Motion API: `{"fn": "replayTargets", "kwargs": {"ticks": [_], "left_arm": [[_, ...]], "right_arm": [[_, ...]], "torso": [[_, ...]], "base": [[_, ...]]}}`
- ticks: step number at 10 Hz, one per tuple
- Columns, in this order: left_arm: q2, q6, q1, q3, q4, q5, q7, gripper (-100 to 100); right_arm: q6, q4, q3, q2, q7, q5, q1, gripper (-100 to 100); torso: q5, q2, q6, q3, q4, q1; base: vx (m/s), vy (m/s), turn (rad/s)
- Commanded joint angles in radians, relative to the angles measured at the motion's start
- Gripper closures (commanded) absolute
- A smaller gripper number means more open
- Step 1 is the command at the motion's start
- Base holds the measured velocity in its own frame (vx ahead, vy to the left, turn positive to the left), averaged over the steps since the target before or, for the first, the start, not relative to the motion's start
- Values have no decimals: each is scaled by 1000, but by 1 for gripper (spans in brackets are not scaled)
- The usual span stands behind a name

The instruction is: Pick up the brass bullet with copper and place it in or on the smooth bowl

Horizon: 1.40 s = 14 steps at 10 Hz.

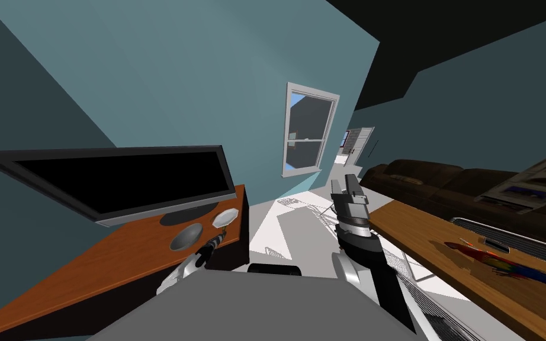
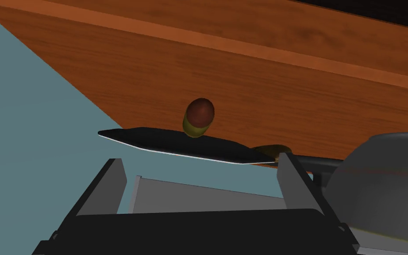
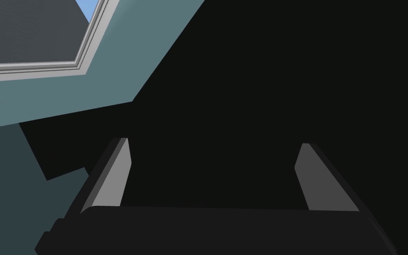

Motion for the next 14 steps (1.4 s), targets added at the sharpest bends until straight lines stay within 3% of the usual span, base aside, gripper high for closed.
{"fn": "replayTargets", "kwargs": {"ticks": [1, 2, 4, 7, 8, 9, 10, 11, 12, 13, 14], "left_arm": [[3, 6, -4, -3, 32, -8, -15, -100], [0, 14, -16, 2, 83, -24, -40, -100], [-5, 19, -25, 6, 121, -37, -60, -100], [-12, 22, -35, 9, 157, -49, -80, -100], [-9, 29, -28, 1, 140, -43, -72, -100], [-10, 29, -29, 2, 141, -44, -74, 0], [-24, 15, -44, 50, 165, -65, -98, -100], [-38, 2, -59, 85, 189, -86, -121, -100], [-38, 2, -59, 98, 189, -86, -121, -100], [-52, -12, -74, 139, 213, -108, -145, -100], [-52, -12, -74, 146, 213, -108, -145, -100]], "right_arm": [[0, 0, 0, 0, 0, 0, 0, 0], [0, 0, 0, 0, 0, 0, 0, 0], [0, 0, 0, 0, 0, 0, 0, 0], [0, 0, 0, 0, 0, 0, 0, 0], [0, 0, 0, 0, 0, 0, 0, 0], [0, 0, 0, 0, 0, 0, 0, 0], [0, 0, 0, 0, 0, 0, 0, 0], [0, 0, 0, 0, 0, 0, 0, 0], [0, 0, 0, 0, 0, 0, 0, 0], [0, 0, 0, 0, 0, 0, 0, 0], [0, 0, 0, 0, 0, 0, 0, 0]], "torso": [[0, 0, 0, 0, 0, 0], [0, 2, 0, 1, 1, 0], [0, -3, 0, -1, 0, 0], [0, 0, 0, 0, 0, 2], [0, 1, 0, 0, 0, 2], [0, 3, 0, 2, 1, 1], [0, 6, 0, 3, 1, 1], [0, 7, 0, 4, 2, 1], [0, 7, 0, 4, 2, 2], [0, 8, 0, 5, 2, 2], [0, 8, 0, 5, 2, 2]], "base": [[59, -3, 2], [117, 3, 5], [164, -2, -2], [101, 18, -10], [42, 11, -5], [8, 2, 0], [0, 12, -34], [-10, 27, -61], [-10, 26, -29], [-9, 24, -44], [-6, 18, -16]]}}
